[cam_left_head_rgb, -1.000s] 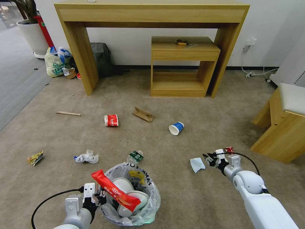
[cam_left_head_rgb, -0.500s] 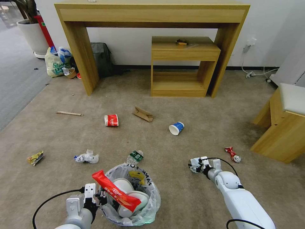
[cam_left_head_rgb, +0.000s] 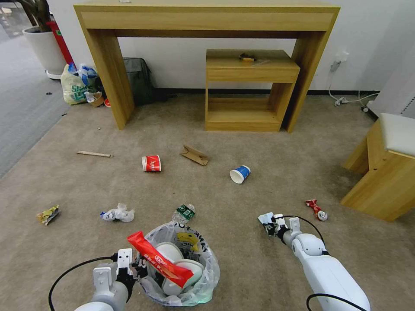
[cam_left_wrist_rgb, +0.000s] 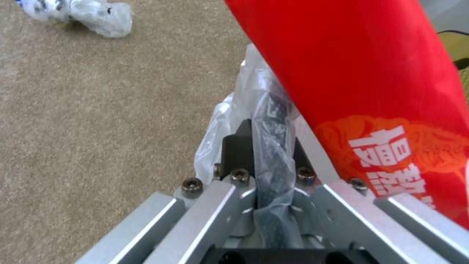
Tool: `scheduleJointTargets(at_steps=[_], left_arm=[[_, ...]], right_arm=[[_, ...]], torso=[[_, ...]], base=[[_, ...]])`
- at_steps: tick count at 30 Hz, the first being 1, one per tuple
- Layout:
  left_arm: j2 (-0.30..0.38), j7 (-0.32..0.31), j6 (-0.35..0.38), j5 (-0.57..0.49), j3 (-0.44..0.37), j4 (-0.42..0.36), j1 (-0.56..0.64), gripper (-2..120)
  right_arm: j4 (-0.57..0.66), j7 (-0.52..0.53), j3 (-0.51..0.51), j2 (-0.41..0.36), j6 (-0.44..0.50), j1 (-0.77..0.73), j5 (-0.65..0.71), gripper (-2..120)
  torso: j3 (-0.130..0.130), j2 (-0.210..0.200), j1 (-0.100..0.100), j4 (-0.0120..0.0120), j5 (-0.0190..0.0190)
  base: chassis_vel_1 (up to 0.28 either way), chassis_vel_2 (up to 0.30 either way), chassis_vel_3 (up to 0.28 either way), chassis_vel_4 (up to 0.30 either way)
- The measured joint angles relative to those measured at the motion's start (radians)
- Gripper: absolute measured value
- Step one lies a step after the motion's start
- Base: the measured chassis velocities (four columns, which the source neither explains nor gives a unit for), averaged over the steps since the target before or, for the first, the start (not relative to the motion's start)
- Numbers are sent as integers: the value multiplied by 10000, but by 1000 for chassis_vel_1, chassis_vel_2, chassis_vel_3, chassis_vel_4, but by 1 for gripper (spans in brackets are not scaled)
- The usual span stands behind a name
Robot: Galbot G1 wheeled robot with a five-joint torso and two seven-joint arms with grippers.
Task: Pick up the trash bin and place the garbage on the floor into it.
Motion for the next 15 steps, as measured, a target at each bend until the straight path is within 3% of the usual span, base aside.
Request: scheduleJointTargets(at_steps=[1, 7, 9, 15], left_arm=[[8, 0, 0, -10, 23, 14, -14, 0], [10, -5, 1, -43, 81, 27, -37, 0], [30, -10, 2, -72, 99, 27, -66, 0], [86, -17, 10, -99, 100, 23, -113, 0]], right_arm=[[11, 92, 52, 35, 36, 2, 1, 0], [540, 227, 325, -16, 160, -240, -82, 0], [1674, 247, 674, -215, 187, -638, -124, 0], [3535, 186, 1063, -604, 184, -1109, -109, 0]], torso=[[0, 0, 0, 0, 0], [0, -1, 1, 1, 2], [-1, 0, 0, -1, -2], [0, 0, 0, -1, -1]], base=[[0, 0, 0, 0], [0, 0, 0, 0], [0, 0, 0, 0], [0, 0, 0, 0]])
